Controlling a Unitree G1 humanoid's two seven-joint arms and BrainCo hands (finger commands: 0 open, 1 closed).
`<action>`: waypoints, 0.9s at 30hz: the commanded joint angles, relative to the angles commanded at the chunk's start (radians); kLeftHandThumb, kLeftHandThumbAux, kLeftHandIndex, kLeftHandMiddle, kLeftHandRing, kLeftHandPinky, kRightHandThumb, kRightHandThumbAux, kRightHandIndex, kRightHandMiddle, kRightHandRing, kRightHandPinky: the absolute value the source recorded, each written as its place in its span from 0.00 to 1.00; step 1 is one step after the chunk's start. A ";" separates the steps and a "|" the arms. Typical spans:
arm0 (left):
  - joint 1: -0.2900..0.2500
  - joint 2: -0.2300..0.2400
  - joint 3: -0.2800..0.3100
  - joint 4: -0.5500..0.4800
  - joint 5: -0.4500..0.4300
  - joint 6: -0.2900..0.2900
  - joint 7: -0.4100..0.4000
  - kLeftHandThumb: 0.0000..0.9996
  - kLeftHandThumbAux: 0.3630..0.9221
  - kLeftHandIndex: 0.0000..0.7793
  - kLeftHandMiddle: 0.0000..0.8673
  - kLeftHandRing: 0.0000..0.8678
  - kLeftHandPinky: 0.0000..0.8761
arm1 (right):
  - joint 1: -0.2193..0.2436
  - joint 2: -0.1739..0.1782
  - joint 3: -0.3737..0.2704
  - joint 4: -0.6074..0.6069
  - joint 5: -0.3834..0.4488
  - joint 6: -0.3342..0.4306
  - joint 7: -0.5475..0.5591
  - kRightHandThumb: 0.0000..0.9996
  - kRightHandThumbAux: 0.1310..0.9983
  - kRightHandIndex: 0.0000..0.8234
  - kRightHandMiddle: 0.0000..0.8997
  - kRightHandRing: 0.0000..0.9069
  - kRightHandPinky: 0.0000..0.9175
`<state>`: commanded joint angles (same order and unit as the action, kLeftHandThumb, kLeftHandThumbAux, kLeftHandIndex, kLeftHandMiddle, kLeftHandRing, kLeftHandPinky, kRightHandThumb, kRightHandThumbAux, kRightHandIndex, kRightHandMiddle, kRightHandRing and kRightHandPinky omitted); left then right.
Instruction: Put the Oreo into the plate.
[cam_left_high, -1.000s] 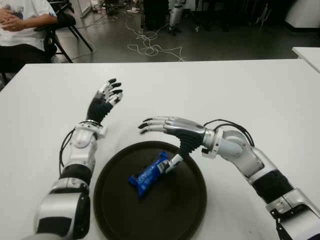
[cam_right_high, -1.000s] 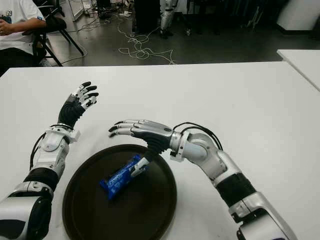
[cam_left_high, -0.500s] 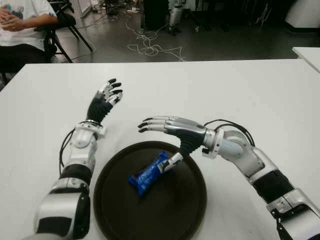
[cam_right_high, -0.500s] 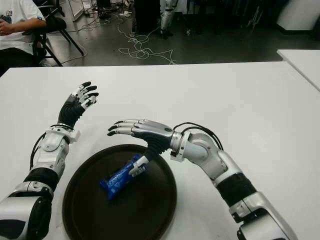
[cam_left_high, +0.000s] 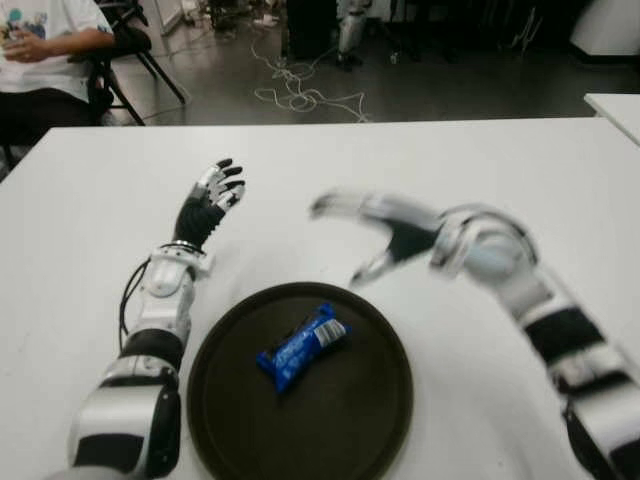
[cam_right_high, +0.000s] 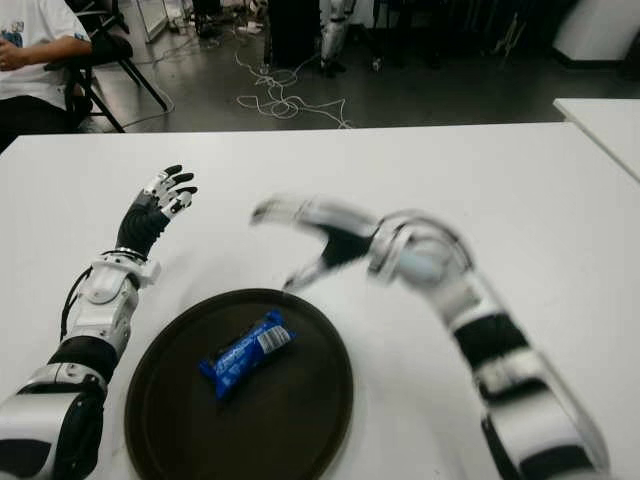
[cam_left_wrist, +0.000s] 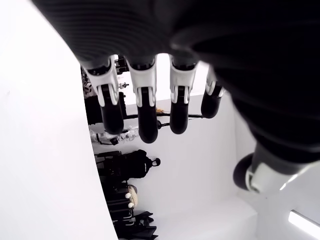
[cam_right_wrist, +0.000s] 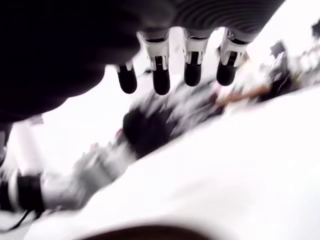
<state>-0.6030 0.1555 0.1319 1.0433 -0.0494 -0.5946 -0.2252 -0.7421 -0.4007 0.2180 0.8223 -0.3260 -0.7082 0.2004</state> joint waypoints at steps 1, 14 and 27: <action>0.000 0.000 0.000 -0.001 0.000 0.000 0.000 0.23 0.33 0.13 0.20 0.18 0.21 | -0.015 -0.001 -0.007 0.055 -0.005 0.001 -0.030 0.00 0.31 0.00 0.00 0.01 0.02; -0.002 0.007 -0.004 0.001 0.009 0.007 0.004 0.22 0.41 0.13 0.19 0.18 0.22 | -0.127 0.120 -0.197 0.490 0.165 0.391 -0.168 0.00 0.59 0.01 0.15 0.28 0.25; -0.010 0.010 0.003 0.013 0.000 0.007 0.000 0.22 0.39 0.13 0.20 0.19 0.22 | -0.213 0.199 -0.357 0.499 0.303 0.629 -0.228 0.00 0.67 0.12 0.22 0.32 0.42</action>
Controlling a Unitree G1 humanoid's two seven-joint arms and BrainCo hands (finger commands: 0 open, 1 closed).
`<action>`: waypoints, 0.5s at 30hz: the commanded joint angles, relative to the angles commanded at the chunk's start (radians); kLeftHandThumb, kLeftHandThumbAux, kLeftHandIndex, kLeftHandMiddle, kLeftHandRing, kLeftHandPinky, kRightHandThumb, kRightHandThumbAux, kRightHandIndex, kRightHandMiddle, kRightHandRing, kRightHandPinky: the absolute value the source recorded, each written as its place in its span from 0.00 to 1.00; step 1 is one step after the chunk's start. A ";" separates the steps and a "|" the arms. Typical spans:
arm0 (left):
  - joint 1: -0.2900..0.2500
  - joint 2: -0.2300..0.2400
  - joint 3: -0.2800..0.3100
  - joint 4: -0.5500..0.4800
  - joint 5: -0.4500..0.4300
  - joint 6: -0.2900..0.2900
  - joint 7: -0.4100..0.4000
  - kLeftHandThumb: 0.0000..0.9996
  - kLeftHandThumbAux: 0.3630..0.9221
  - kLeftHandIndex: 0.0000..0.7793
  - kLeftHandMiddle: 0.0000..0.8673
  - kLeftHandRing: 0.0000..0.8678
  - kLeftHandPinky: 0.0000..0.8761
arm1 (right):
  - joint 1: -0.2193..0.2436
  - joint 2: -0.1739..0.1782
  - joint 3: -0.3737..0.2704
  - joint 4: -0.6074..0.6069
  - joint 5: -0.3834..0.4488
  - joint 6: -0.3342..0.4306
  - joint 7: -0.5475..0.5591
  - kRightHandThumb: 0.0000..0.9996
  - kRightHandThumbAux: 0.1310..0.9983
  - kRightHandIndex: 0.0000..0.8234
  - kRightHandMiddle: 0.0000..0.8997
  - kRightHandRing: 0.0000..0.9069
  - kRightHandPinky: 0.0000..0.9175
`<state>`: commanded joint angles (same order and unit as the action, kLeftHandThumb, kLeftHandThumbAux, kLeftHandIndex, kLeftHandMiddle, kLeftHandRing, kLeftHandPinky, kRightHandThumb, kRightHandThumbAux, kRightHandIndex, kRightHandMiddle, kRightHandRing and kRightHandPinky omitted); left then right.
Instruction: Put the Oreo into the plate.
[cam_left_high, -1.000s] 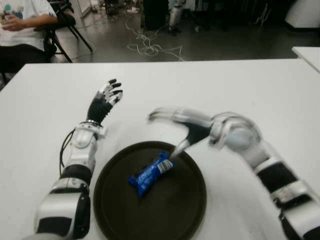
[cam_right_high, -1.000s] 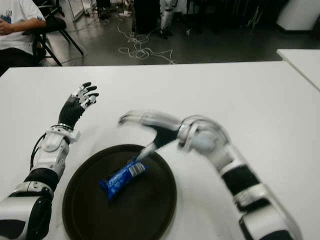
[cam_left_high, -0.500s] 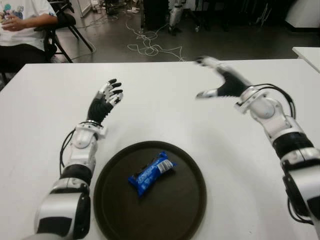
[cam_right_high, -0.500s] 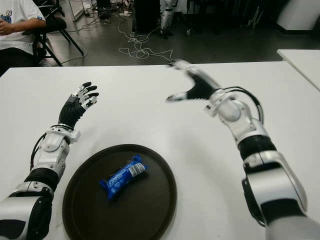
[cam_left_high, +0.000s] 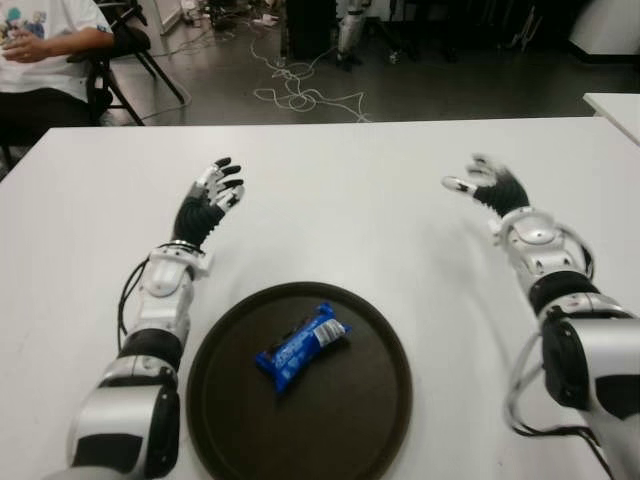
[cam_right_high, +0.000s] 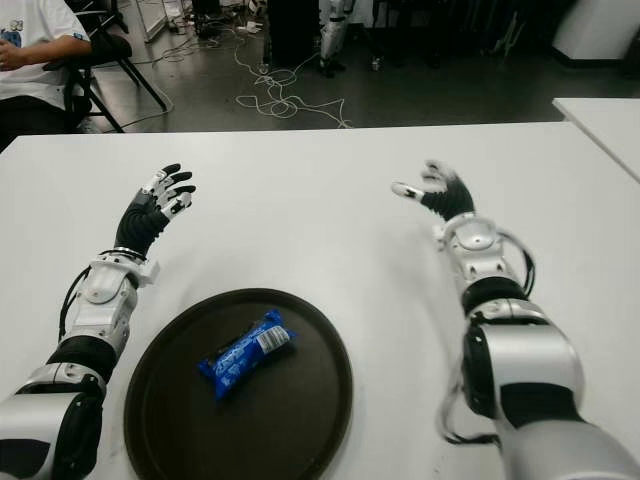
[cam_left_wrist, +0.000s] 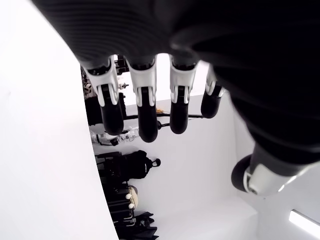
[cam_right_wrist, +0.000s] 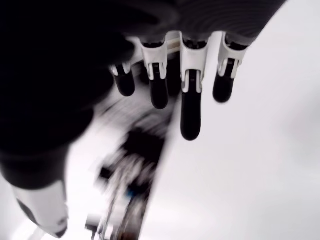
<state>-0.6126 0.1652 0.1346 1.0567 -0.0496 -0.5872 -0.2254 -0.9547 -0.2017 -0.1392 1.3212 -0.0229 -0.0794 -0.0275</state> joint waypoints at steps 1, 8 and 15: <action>0.000 0.000 0.000 0.000 -0.001 -0.001 -0.001 0.22 0.38 0.13 0.20 0.19 0.22 | 0.000 0.006 0.005 -0.003 -0.008 -0.002 -0.008 0.00 0.67 0.12 0.22 0.32 0.42; -0.001 0.000 0.003 0.000 -0.003 0.003 0.003 0.23 0.40 0.14 0.21 0.20 0.23 | 0.029 0.020 0.043 -0.014 -0.054 -0.050 -0.030 0.00 0.70 0.15 0.23 0.32 0.39; -0.001 0.000 0.007 0.006 -0.005 0.001 0.009 0.24 0.42 0.14 0.20 0.20 0.24 | 0.048 0.022 0.065 -0.026 -0.079 -0.111 -0.014 0.00 0.74 0.12 0.22 0.29 0.36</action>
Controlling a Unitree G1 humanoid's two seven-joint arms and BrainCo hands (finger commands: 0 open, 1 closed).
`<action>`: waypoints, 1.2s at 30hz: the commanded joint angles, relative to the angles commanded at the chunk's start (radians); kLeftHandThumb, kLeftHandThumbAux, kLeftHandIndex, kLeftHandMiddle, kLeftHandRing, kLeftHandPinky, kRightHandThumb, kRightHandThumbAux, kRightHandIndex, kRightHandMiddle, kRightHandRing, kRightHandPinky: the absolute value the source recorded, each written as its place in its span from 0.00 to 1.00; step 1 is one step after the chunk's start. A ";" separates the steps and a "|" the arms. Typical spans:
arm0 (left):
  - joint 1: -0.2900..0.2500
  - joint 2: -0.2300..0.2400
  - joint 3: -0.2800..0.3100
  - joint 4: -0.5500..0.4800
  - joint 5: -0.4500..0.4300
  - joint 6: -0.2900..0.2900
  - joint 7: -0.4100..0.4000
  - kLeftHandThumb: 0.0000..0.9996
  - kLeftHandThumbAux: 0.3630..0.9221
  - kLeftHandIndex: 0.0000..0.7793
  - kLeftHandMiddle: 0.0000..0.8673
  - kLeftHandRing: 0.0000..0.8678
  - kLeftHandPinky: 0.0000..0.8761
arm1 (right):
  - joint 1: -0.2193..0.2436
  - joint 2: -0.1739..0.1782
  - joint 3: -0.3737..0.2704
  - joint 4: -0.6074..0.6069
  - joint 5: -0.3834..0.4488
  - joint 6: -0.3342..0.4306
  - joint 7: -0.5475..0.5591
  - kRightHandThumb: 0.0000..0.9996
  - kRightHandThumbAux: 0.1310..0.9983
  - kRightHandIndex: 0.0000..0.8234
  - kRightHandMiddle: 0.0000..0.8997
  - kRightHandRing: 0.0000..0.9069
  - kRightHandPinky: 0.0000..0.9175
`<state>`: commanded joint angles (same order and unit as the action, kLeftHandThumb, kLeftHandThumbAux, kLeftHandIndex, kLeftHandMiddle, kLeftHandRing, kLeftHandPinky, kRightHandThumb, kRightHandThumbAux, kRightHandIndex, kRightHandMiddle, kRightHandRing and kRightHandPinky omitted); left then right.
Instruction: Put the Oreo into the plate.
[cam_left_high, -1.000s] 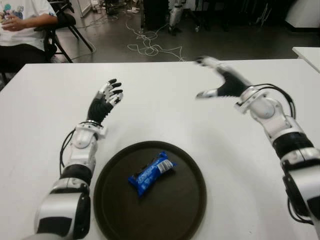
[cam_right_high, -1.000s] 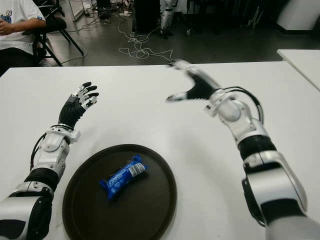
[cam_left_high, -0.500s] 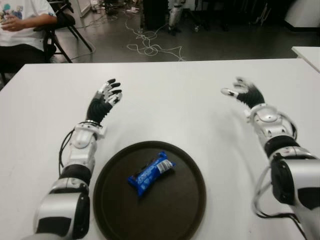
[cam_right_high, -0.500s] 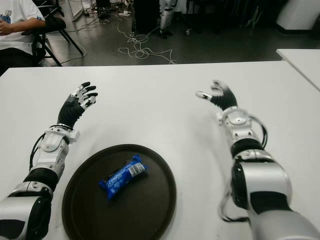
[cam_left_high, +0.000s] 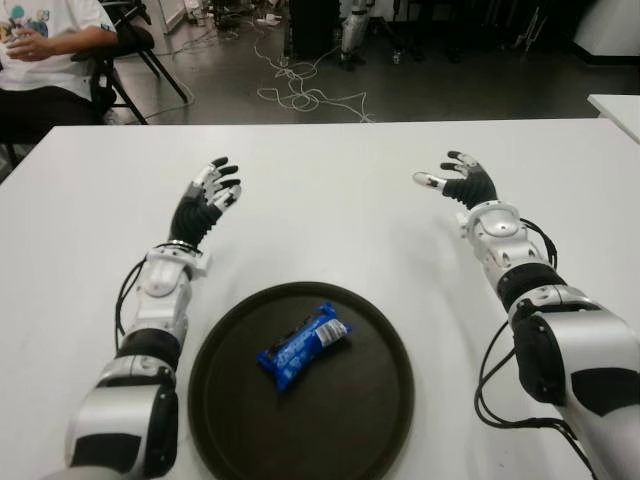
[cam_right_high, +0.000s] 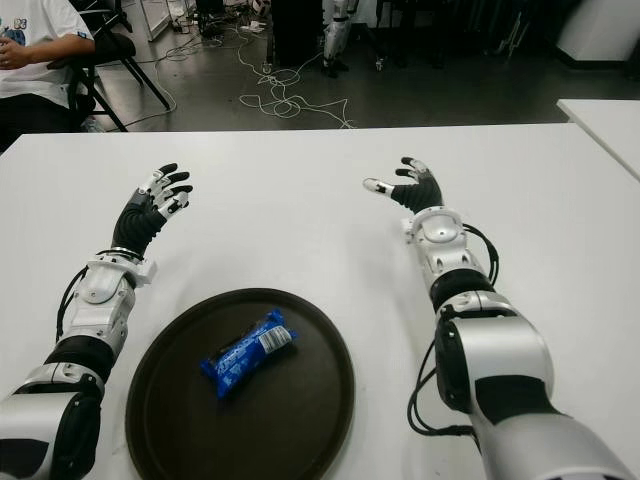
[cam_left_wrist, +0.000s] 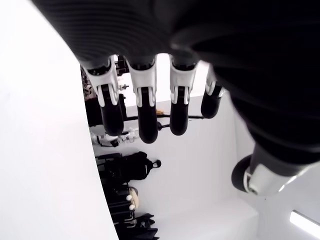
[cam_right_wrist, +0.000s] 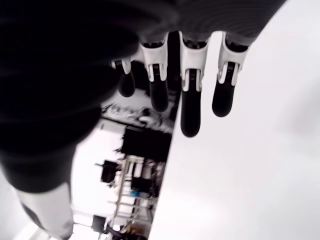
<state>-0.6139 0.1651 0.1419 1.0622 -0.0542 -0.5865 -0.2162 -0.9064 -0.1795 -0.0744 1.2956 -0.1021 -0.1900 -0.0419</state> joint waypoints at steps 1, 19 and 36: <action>0.000 0.000 0.000 0.000 0.000 0.000 0.000 0.24 0.42 0.14 0.20 0.20 0.24 | 0.000 0.001 0.001 0.001 -0.002 -0.003 -0.001 0.00 0.75 0.12 0.21 0.28 0.36; -0.007 0.000 -0.006 0.010 0.007 0.007 0.005 0.23 0.41 0.14 0.20 0.19 0.22 | 0.000 0.025 0.014 -0.020 -0.012 -0.078 -0.020 0.01 0.75 0.13 0.22 0.28 0.36; 0.000 -0.007 -0.005 -0.002 0.006 0.008 0.014 0.22 0.42 0.13 0.20 0.19 0.22 | 0.545 0.135 0.004 -0.908 0.154 0.033 0.060 0.03 0.80 0.15 0.25 0.30 0.38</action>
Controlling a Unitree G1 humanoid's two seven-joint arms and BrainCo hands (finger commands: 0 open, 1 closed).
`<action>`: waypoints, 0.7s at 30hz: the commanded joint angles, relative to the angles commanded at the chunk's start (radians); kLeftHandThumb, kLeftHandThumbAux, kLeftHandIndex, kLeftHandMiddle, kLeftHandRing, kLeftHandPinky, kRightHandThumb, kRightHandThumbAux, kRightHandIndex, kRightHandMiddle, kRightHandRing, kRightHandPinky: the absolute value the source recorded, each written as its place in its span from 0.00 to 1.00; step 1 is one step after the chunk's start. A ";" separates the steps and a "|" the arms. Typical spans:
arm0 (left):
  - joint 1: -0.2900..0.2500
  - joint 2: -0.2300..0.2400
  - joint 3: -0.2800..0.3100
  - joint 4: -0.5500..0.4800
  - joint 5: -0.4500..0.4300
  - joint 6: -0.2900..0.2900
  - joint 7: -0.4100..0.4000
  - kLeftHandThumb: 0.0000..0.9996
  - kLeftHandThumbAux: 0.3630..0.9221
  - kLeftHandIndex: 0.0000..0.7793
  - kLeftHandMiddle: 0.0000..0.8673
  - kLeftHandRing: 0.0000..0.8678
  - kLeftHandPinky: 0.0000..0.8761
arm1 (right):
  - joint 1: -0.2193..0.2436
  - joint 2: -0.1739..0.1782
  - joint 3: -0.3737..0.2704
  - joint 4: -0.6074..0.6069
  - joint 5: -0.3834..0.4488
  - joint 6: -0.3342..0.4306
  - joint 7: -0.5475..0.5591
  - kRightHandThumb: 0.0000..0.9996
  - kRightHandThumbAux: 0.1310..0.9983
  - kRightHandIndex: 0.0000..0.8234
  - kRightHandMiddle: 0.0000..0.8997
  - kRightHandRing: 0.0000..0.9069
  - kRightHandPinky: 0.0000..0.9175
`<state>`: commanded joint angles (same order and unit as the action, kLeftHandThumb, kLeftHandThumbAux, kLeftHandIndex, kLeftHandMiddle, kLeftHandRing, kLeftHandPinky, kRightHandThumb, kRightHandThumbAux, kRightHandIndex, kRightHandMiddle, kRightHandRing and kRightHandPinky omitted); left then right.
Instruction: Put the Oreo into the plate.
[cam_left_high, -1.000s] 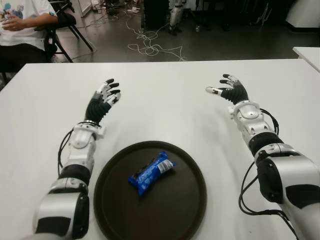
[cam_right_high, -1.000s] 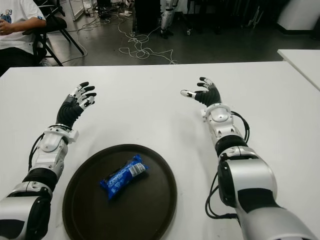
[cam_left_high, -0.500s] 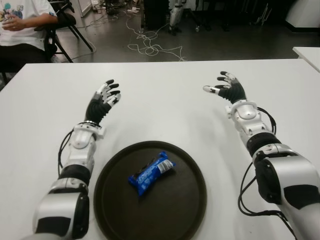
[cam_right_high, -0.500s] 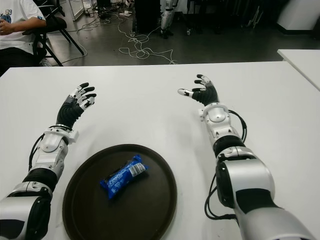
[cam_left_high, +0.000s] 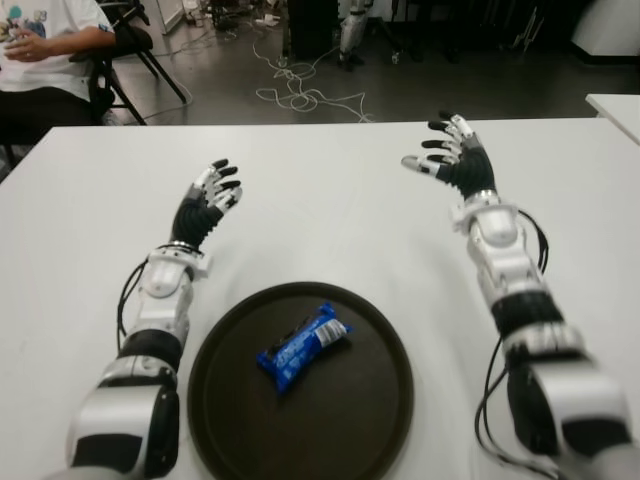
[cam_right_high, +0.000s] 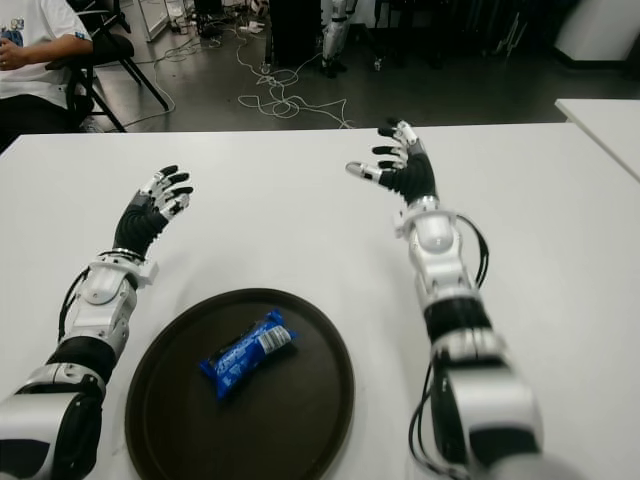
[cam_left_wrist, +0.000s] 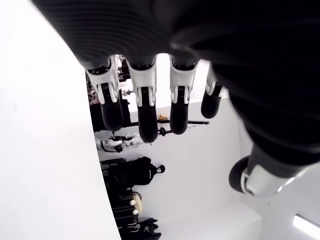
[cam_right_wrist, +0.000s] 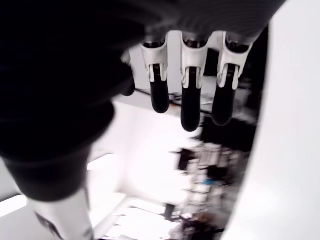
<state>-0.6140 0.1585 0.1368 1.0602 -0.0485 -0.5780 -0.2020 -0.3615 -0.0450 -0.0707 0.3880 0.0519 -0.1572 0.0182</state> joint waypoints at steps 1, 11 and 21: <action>0.001 -0.001 0.000 -0.001 -0.001 0.002 -0.001 0.22 0.42 0.13 0.20 0.19 0.22 | 0.017 0.004 -0.002 -0.010 0.002 0.002 0.000 0.05 0.80 0.15 0.25 0.30 0.38; 0.007 -0.006 -0.005 -0.007 0.003 -0.006 0.003 0.21 0.39 0.14 0.20 0.19 0.21 | 0.035 0.020 -0.012 -0.052 0.004 0.082 -0.019 0.13 0.78 0.13 0.23 0.28 0.36; 0.014 -0.006 -0.004 -0.013 0.003 -0.024 0.012 0.21 0.38 0.14 0.20 0.19 0.23 | 0.107 0.016 -0.043 -0.152 0.034 0.151 -0.012 0.20 0.76 0.13 0.24 0.28 0.37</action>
<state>-0.6003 0.1529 0.1332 1.0475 -0.0457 -0.6017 -0.1896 -0.2548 -0.0294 -0.1136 0.2358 0.0857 -0.0057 0.0064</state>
